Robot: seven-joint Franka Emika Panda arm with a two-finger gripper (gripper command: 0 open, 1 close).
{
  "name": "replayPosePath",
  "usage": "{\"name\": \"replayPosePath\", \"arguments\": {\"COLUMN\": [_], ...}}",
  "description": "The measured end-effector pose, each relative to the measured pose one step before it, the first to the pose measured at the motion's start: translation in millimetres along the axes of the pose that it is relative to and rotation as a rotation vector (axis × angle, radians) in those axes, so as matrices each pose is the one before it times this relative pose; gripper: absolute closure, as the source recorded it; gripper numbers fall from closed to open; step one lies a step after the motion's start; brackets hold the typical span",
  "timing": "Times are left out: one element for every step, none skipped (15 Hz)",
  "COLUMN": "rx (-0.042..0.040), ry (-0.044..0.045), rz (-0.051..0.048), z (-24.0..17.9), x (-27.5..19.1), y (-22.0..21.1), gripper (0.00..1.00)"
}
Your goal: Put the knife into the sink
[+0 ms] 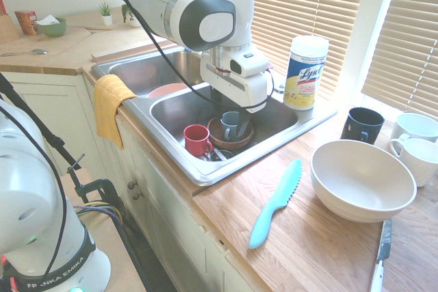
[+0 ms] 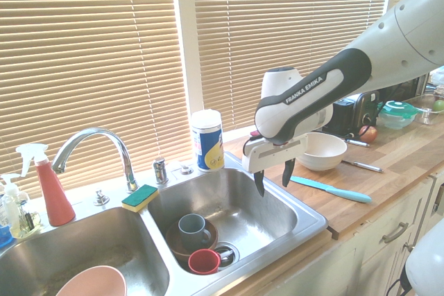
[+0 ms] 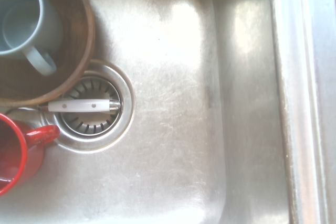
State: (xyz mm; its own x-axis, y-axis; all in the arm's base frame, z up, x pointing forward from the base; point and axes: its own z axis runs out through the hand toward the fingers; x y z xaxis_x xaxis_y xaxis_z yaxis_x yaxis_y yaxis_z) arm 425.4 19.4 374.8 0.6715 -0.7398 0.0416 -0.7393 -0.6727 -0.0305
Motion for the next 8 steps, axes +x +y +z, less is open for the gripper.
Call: {"name": "replayPosePath", "arguments": {"rx": [-0.00083,-0.00008,0.0023,0.00601,0.0093,0.00657,-0.00079,0.00043], "ry": [-0.00081,-0.00027,0.0007,0.00233,0.00483,0.00211,-0.00817,-0.01031], "rz": [0.00002,-0.00287,-0.01105,-0.01466,-0.01636,-0.02427,-0.04022,-0.041], "z": [0.52,0.12,-0.59,-2.39,-5.16,-7.71,-8.3,-7.24], "x": [0.02,0.12,1.07,2.35,3.67,4.4,4.3,4.69], "y": [-0.02,0.1,0.75,1.92,3.01,4.65,7.66,11.36], "gripper": [0.0,0.0,0.0,0.0,0.0,0.0,0.0,0.0]}}
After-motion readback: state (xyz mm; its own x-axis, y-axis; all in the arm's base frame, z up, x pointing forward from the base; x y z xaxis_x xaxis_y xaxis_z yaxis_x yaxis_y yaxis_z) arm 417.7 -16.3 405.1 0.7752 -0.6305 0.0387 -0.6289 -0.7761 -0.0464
